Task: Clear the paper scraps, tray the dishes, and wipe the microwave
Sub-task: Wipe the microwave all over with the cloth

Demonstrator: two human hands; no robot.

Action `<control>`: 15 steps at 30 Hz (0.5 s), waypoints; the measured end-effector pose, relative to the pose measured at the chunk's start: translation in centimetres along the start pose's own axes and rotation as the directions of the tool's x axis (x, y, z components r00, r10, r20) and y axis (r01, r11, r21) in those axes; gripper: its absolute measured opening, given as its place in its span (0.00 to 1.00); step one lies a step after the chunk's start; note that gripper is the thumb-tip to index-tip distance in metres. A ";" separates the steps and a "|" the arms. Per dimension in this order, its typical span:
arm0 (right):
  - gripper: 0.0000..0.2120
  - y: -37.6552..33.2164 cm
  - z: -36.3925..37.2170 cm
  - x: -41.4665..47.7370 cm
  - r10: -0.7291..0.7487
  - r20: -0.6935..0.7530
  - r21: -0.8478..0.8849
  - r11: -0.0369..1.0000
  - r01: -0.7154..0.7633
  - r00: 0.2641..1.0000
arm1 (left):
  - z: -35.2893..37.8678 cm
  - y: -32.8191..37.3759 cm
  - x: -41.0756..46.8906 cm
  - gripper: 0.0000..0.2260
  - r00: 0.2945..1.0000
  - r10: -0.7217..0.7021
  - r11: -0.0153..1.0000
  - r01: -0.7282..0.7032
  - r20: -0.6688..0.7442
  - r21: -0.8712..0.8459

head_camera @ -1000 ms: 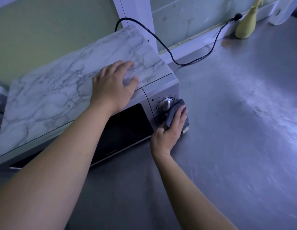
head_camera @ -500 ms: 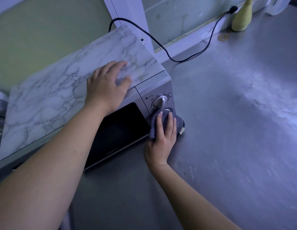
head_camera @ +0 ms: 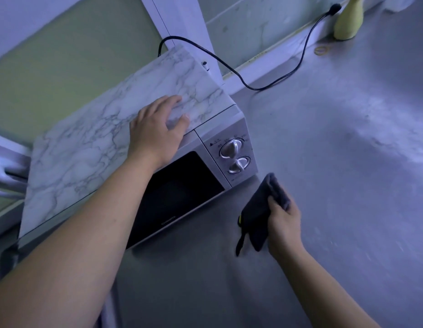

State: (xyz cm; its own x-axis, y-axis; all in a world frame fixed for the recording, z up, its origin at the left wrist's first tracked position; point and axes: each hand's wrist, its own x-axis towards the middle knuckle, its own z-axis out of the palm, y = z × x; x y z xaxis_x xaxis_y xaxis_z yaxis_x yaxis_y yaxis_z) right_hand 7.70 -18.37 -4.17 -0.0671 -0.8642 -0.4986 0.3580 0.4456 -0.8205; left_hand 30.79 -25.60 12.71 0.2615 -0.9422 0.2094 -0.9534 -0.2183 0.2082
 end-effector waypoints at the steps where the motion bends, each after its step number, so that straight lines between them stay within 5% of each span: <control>1: 0.22 -0.5 0.7 0.5 -0.037 -0.005 0.042 0.998 0.037 0.999 | 0.0 0.0 0.0 0.23 1.000 -0.002 1.000 0.002 0.000 -0.003; 3: 0.20 -1.8 3.0 1.4 -0.148 0.015 0.066 0.987 0.147 0.989 | 0.0 0.0 0.0 0.23 1.000 0.000 1.000 0.000 0.001 -0.004; 8: 0.34 -1.6 6.9 1.9 -0.474 0.053 -0.149 0.866 0.477 0.879 | 0.0 -0.1 0.1 0.22 1.000 0.004 1.000 -0.004 -0.016 -0.013; 15: 0.36 1.4 5.9 2.7 -0.377 0.063 -0.322 0.869 0.377 0.924 | 0.2 -0.2 0.2 0.21 1.000 0.004 1.000 -0.004 -0.015 -0.008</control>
State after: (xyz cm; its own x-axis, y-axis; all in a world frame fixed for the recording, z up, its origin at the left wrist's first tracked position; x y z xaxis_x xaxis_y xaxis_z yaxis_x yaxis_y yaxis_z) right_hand 13.47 -21.41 -5.03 -0.1381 -0.9814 -0.1334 -0.0140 0.1366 -0.9905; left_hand 30.99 -25.75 12.53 0.2602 -0.9391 0.2245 -0.9532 -0.2128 0.2146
